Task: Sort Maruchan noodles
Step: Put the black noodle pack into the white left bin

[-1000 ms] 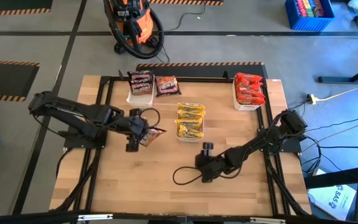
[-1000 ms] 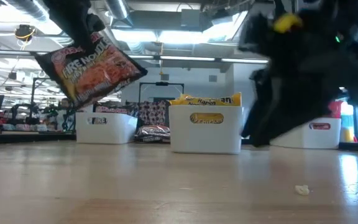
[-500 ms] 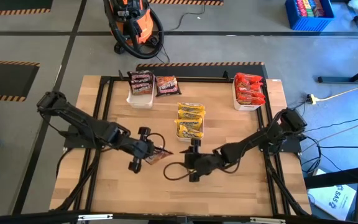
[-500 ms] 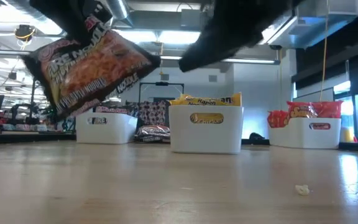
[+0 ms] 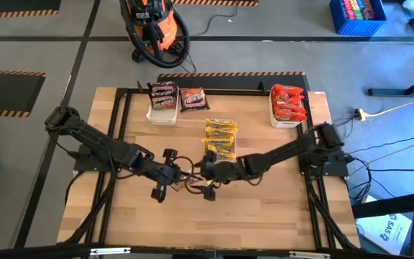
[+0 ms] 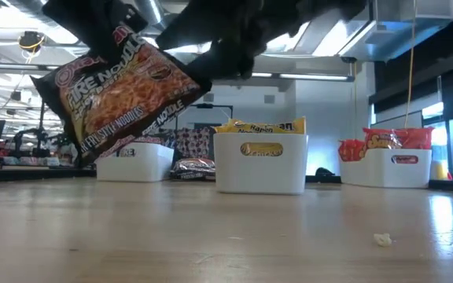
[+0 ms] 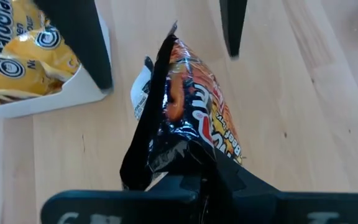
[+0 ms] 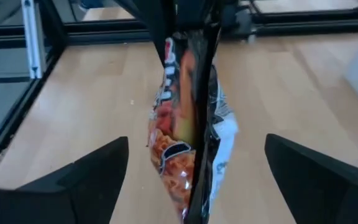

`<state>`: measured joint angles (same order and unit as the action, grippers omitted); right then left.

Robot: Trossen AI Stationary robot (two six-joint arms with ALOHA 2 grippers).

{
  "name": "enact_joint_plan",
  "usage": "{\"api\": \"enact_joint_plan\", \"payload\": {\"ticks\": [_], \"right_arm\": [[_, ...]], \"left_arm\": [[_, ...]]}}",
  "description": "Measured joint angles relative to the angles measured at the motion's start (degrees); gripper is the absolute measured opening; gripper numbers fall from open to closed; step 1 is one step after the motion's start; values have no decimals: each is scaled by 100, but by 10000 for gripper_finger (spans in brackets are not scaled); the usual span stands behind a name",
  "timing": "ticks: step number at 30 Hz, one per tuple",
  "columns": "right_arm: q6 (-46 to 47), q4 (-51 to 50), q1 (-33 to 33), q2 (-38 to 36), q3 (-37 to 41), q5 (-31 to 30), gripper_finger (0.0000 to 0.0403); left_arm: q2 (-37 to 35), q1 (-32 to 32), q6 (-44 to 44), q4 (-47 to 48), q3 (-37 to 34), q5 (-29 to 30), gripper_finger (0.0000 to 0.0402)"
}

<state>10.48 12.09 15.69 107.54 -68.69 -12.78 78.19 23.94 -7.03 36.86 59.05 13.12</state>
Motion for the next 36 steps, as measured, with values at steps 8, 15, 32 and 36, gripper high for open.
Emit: {"api": "enact_joint_plan", "payload": {"ticks": [8,15,32,36], "right_arm": [[107,533,-121,420,4,484,347],[100,884,-120,588,3,483,329],[-334,880,-115,634,7,488,121],[-512,866,-107,634,7,446,115]], "left_arm": [[-2,11,18,-70,0,141,0],[-2,11,165,-411,0,130,0],[-4,13,-128,-638,-7,440,38],[-8,7,-460,-654,-7,338,85]]}}
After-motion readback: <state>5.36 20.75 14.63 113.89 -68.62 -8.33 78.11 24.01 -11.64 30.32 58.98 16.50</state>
